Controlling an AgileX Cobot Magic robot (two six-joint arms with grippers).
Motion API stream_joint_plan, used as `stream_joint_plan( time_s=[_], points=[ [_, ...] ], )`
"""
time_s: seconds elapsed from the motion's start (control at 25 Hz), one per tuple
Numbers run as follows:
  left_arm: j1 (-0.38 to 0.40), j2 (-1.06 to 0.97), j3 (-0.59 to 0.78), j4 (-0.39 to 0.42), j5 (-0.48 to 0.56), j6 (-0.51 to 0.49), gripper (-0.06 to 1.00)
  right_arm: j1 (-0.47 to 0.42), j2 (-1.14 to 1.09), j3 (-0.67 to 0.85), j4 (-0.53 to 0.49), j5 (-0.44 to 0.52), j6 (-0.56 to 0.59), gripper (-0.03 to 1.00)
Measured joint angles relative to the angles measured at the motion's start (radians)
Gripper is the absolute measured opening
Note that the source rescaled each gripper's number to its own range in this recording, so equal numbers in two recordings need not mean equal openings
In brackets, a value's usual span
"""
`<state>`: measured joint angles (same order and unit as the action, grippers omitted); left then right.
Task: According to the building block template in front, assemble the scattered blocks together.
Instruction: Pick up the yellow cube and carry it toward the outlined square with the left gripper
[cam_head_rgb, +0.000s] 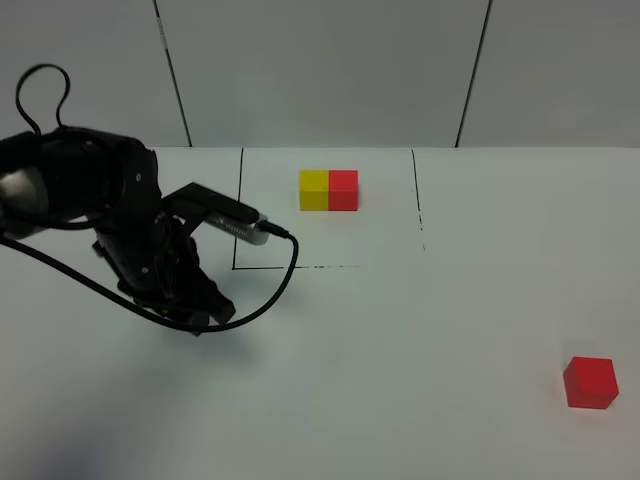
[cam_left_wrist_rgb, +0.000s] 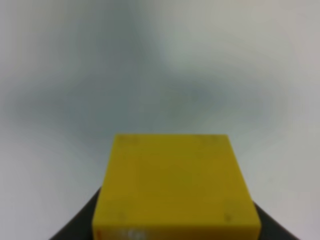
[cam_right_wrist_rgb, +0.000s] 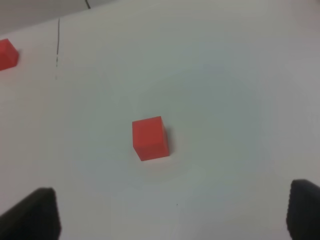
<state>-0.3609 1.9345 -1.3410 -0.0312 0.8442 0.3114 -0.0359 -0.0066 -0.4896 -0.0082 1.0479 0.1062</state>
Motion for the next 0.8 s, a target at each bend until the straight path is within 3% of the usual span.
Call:
stream_joint_plan(
  time_s=[0.12, 0.28, 0.8],
  points=[
    [0.000, 0.000, -0.101, -0.001, 0.027, 0.133, 0.00, 0.000, 0.000, 0.000, 0.000, 0.000, 0.000, 0.81],
    [0.000, 0.000, -0.214, -0.029, 0.084, 0.221, 0.00, 0.000, 0.000, 0.000, 0.000, 0.000, 0.000, 0.81],
    [-0.119, 0.072, -0.388, -0.017, 0.172, 0.379, 0.00, 0.000, 0.000, 0.000, 0.000, 0.000, 0.000, 0.81]
  ],
)
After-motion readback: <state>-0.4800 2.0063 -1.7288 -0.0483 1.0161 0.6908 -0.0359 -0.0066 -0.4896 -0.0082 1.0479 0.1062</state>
